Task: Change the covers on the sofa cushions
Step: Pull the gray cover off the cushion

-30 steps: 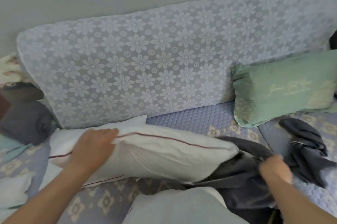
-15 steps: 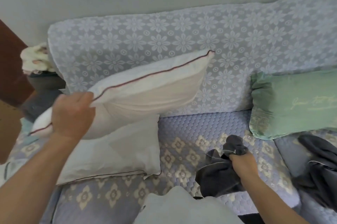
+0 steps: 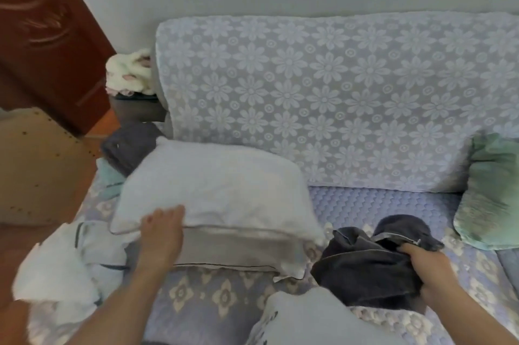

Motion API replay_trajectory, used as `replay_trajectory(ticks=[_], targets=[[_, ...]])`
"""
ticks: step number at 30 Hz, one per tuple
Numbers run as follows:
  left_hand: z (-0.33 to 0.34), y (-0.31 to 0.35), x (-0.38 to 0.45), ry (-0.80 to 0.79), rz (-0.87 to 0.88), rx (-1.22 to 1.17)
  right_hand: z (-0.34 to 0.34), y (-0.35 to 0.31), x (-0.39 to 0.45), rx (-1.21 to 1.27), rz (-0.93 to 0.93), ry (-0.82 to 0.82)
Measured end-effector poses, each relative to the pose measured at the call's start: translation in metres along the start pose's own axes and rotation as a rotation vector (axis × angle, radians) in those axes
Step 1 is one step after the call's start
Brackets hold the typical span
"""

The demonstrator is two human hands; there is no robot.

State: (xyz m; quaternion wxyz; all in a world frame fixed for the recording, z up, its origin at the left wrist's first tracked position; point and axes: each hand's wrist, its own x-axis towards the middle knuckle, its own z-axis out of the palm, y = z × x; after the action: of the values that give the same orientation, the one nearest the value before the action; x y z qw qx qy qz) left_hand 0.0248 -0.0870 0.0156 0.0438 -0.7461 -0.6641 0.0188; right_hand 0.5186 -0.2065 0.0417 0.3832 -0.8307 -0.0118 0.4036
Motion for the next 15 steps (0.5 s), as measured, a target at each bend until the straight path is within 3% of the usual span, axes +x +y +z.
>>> replay_trajectory(ticks=[2,4,5,11,13,15], targets=[[0.049,-0.005,-0.005,-0.394,-0.197,-0.078,0.015,0.003,-0.012,0.001,0.024,-0.009],[0.078,-0.001,0.006,-0.666,-0.292,-0.304,0.03,0.004,-0.024,-0.019,0.017,-0.02],[0.086,0.004,0.014,-0.722,-0.29,-0.41,0.037,0.005,-0.027,-0.044,0.009,-0.019],[0.109,0.013,0.036,-0.846,-0.187,-0.408,0.053,0.015,-0.042,-0.187,-0.045,-0.069],[0.102,0.022,0.037,-0.82,-0.264,-0.43,0.047,0.021,-0.041,-0.169,-0.044,-0.061],[0.081,0.048,0.037,-0.671,-0.369,-0.457,0.034,0.026,-0.037,-0.125,-0.012,-0.037]])
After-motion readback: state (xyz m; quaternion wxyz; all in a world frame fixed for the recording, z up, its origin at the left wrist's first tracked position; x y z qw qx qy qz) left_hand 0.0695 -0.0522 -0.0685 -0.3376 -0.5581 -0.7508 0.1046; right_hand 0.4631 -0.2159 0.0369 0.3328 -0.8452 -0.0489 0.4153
